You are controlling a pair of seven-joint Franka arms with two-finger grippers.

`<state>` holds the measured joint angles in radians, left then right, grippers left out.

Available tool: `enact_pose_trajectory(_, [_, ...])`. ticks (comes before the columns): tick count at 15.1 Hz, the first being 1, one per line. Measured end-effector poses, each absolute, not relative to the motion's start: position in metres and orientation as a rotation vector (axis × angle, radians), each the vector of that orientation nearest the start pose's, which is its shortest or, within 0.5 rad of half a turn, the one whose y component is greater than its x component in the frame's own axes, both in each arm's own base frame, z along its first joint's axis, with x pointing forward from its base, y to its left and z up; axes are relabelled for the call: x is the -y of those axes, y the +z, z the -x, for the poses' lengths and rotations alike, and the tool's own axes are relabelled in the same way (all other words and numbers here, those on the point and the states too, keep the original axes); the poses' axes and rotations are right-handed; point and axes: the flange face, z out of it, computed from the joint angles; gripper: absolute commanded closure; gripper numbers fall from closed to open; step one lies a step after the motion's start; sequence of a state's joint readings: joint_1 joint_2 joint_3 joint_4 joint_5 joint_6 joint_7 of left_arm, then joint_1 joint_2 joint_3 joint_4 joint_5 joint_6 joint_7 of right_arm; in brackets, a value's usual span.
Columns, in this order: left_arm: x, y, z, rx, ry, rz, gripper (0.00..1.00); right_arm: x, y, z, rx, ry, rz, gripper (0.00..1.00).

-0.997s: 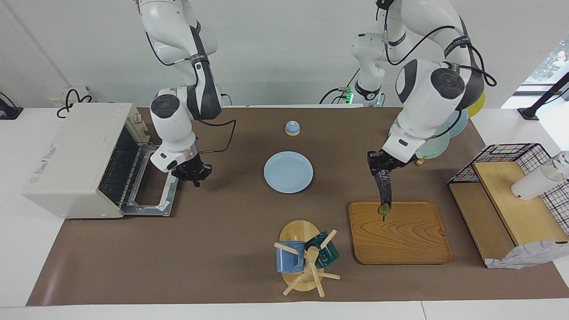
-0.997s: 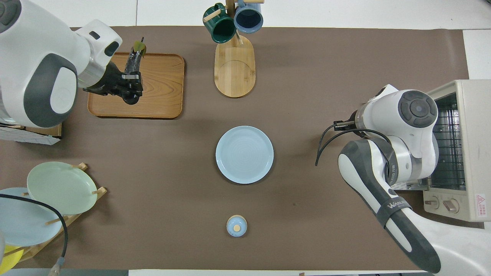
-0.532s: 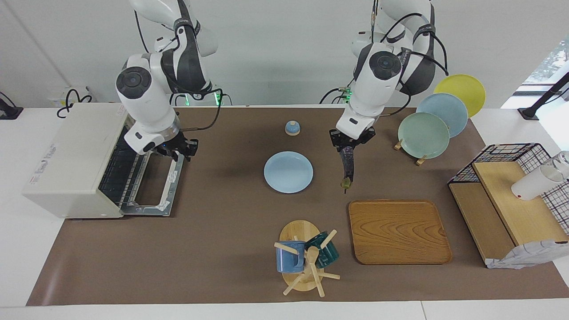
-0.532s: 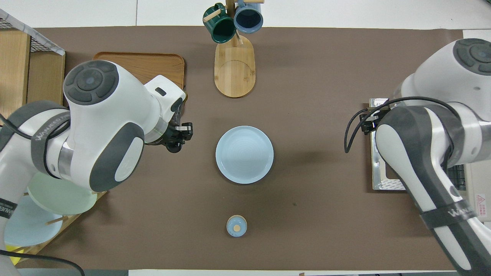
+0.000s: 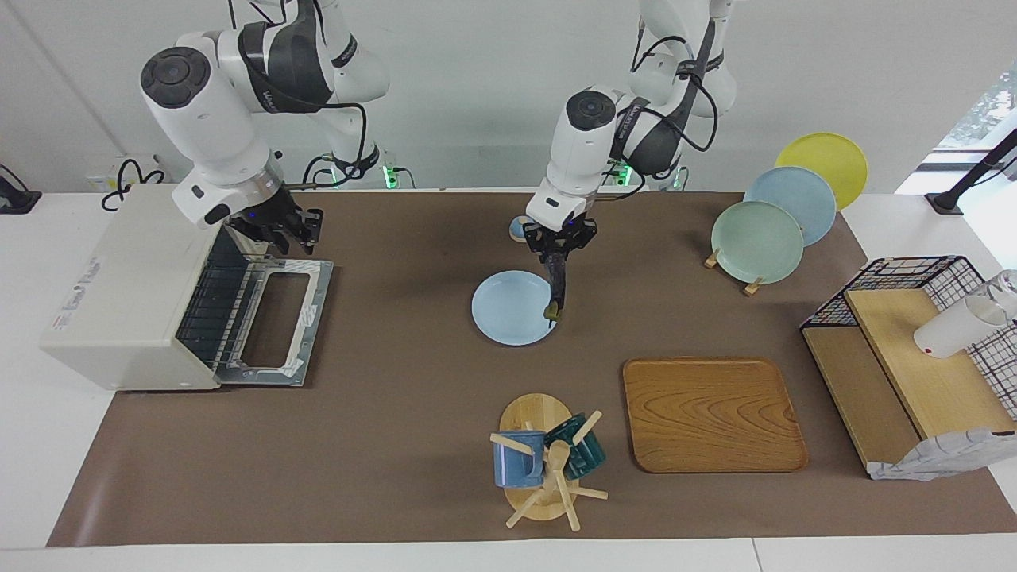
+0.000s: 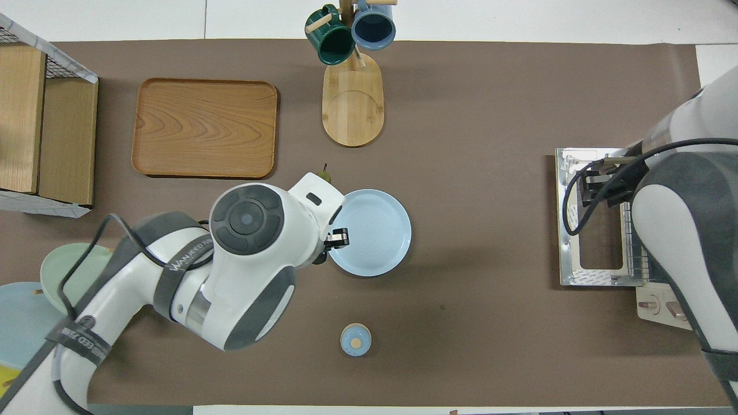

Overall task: Put eggplant into oven
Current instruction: 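Lower the eggplant onto the pale blue plate with the left gripper and release, then withdraw the left gripper while the right gripper reaches the blue plate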

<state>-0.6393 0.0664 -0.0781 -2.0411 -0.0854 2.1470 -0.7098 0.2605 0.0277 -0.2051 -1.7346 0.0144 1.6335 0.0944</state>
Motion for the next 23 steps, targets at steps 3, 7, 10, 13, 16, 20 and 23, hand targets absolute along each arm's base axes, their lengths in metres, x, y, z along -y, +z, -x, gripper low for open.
enact_pose_trajectory(3, [0.397, 0.391, -0.427, 0.063, 0.000, 3.280, 1.00, -0.036, 0.536, -0.558, -0.057, 0.194, 3.137, 0.40])
enact_pose_trajectory(7, [0.424, 0.348, -0.423, 0.034, 0.024, 3.276, 1.00, -0.033, 0.535, -0.558, -0.007, 0.203, 3.134, 0.20])
enact_pose_trajectory(10, [0.431, 0.341, -0.417, 0.013, 0.039, 3.268, 1.00, -0.033, 0.536, -0.558, 0.013, 0.202, 3.134, 0.00])
enact_pose_trajectory(13, [0.431, 0.342, -0.417, 0.012, 0.038, 3.270, 0.00, -0.033, 0.537, -0.559, 0.016, 0.190, 3.134, 0.00])
enact_pose_trajectory(16, [0.432, 0.345, -0.418, 0.011, 0.035, 3.271, 0.00, -0.033, 0.539, -0.563, 0.036, 0.134, 3.134, 0.00])
enact_pose_trajectory(20, [0.413, 0.376, -0.430, 0.063, 0.042, 3.262, 0.00, -0.042, 0.539, -0.566, 0.060, 0.094, 3.134, 0.00])
enact_pose_trajectory(23, [0.351, 0.433, -0.467, 0.207, 0.043, 3.254, 0.00, -0.085, 0.536, -0.569, 0.061, 0.039, 3.136, 0.00])
